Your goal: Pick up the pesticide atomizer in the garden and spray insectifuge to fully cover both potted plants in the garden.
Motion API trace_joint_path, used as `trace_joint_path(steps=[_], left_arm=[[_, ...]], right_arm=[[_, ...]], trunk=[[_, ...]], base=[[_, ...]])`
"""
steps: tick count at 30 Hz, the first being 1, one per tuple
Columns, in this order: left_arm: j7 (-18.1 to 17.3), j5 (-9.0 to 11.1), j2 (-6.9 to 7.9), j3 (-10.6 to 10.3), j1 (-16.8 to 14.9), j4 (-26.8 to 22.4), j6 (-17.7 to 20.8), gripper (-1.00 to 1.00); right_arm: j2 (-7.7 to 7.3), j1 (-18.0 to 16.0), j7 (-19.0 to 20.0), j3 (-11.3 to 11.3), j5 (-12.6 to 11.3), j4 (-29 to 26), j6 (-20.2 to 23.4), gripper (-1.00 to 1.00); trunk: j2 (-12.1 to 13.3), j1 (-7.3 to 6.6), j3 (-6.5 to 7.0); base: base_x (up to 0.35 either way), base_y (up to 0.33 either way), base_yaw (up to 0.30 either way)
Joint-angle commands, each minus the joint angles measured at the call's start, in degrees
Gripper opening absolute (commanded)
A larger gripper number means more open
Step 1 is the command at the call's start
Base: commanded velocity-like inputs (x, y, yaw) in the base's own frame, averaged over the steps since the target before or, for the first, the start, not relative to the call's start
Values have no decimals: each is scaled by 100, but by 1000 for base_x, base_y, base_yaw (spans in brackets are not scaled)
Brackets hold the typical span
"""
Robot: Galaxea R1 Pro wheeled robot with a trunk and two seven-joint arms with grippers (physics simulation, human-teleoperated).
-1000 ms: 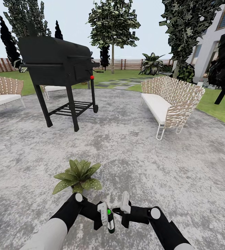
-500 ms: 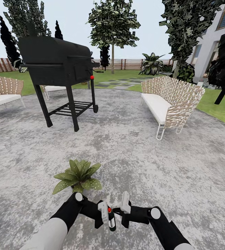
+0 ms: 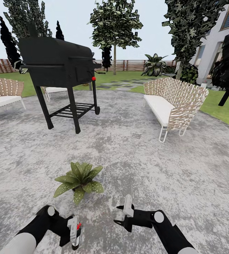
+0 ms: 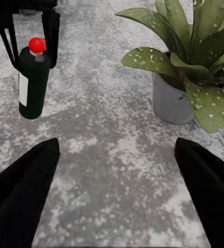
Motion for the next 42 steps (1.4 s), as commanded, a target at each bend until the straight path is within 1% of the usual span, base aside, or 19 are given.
trace_joint_path(steps=[1,5,7,9,10,12,15,16,17,19,22,27,29,30,31,32,33,35,42], left_arm=[[-10,-50,72,46,65,-9,-94,-100],[121,-25,329,83,172,28,-100,-100],[588,45,391,147,186,82,-72,-100],[1565,167,355,346,263,473,-61,-100],[1957,243,332,433,289,680,-60,-100],[3221,617,204,637,325,1374,-96,-100],[4512,1209,57,713,340,2024,-144,-100],[4966,1542,11,726,342,2205,-158,-100],[5196,1793,-21,731,345,2280,-163,-100],[5695,2781,-143,734,455,2357,-183,-100],[5911,3327,-171,729,579,2360,-183,-100],[5929,3391,-173,685,739,2400,-178,-100],[5946,3574,-134,727,826,2356,-187,-100],[5946,3656,-128,729,833,2354,-188,-100],[5950,3981,-78,745,876,2364,-320,-100],[5954,4255,-51,760,1061,2350,-789,-100],[5964,4359,-46,764,1157,2345,-1081,-100],[5999,4447,-47,767,1285,2349,-1363,-100],[6000,4464,-51,767,1311,2349,-1385,-100]], right_arm=[[-8,-2,-1,-8,44,3,-28,100],[-65,-2,-31,-30,48,131,-34,100],[-264,-2,-173,-39,46,423,-51,100],[-593,0,-854,-42,34,1006,-69,100],[-681,2,-1192,-43,25,1299,-72,100],[-820,6,-2416,-49,7,2396,-87,100],[-857,14,-3981,-45,-11,3497,-254,100],[-851,23,-4647,-49,-24,3747,-469,100],[-840,32,-5060,-57,-35,3836,-632,100],[-713,74,-6412,-255,-372,3970,-1103,100],[-550,85,-6898,-336,-612,3991,-1234,100],[-501,86,-6988,-374,-668,3985,-1252,100],[-516,86,-7000,-781,-1285,3998,-1261,100],[-524,86,-6999,-838,-1449,4002,-1259,100],[-577,86,-6994,-915,-1717,4010,-1256,100],[-589,92,-6988,-932,-1779,4017,-1254,100],[-582,103,-6994,-937,-1798,4024,-1254,100],[-599,187,-7008,-951,-1824,4012,-1255,100],[-585,217,-7010,-956,-1834,4011,-1255,100]], trunk=[[-2,-1,-5],[-2,-1,-5],[-2,-1,-5],[-2,-1,-5],[-2,-1,-5],[-2,-1,-5],[-2,-1,-5],[-2,-1,-5],[-2,-1,-5],[-2,-1,-5],[-2,-1,-5],[-2,-1,-5],[-2,-1,-5],[-2,-1,-5],[-2,-1,-5],[-2,-1,-8],[-2,-1,-12],[-2,-1,-17],[-2,-1,-18]], base=[[0,0,0],[0,0,0],[0,0,0],[0,0,0],[0,0,0],[0,0,0],[0,0,0],[0,0,0],[0,0,0],[0,0,0],[0,0,0],[0,0,0],[0,0,0],[0,0,0],[0,0,5],[0,0,128],[0,0,195],[-131,0,247],[-305,141,278]])
